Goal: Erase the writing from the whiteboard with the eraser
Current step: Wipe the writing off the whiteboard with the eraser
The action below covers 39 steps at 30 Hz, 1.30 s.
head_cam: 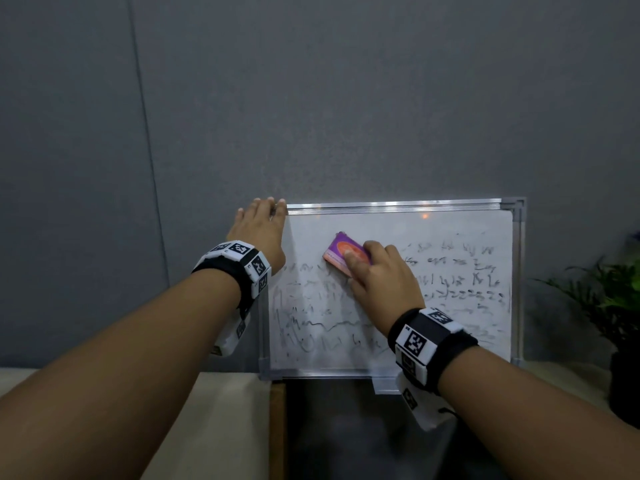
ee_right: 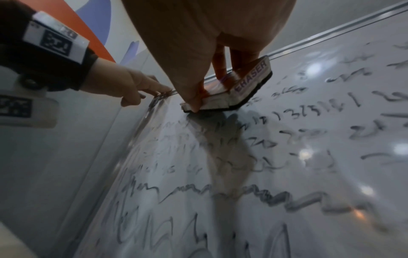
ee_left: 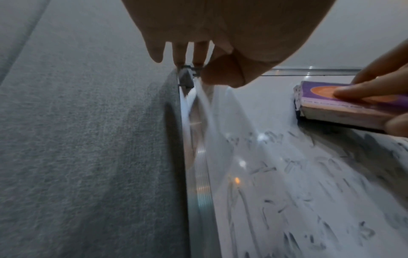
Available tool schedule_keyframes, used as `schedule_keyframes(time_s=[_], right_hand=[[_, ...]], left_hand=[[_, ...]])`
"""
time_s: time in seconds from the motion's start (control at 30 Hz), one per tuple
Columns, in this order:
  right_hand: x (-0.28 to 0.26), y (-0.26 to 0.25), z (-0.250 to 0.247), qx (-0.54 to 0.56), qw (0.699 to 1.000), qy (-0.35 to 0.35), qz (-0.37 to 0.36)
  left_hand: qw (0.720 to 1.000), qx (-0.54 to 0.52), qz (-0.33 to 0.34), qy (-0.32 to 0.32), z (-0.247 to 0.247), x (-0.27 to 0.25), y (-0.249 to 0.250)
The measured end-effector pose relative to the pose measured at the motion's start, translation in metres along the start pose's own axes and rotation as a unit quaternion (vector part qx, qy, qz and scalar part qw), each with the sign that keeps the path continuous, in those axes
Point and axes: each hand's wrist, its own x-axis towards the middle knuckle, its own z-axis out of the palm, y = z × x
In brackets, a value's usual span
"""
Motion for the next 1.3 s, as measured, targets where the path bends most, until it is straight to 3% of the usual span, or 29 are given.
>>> schedule_keyframes(time_s=[0.2,0.4,0.63,0.93,1.1,1.3], right_hand=[[-0.018,0.008,0.003,-0.014,1.0,0.0,-0.023],[-0.008,0.018,-0.005,-0.003,1.0,0.003,0.014],[-0.023,0.021,-0.001,-0.007,1.0,-0.007,-0.014],[-0.014,0.036,-0.012,-0.001,0.999,0.014,0.037],[-0.031,0.034,-0.007,0.003,1.0,-0.007,0.023],[-0.024,0.048,-0.017,-0.003,0.998,-0.001,0.067]], left_hand=[[1.0,0.017,0.004,0.025,-0.007,0.0,0.013],[0.998,-0.016,0.056,0.03,-0.012,0.003,0.048],[0.997,0.016,0.065,0.03,-0.01,0.006,0.07],[0.994,-0.054,0.081,0.048,-0.018,0.005,0.09],[0.994,-0.034,0.089,0.044,-0.02,0.002,0.085],[0.996,-0.035,0.078,0.021,-0.024,0.005,0.089]])
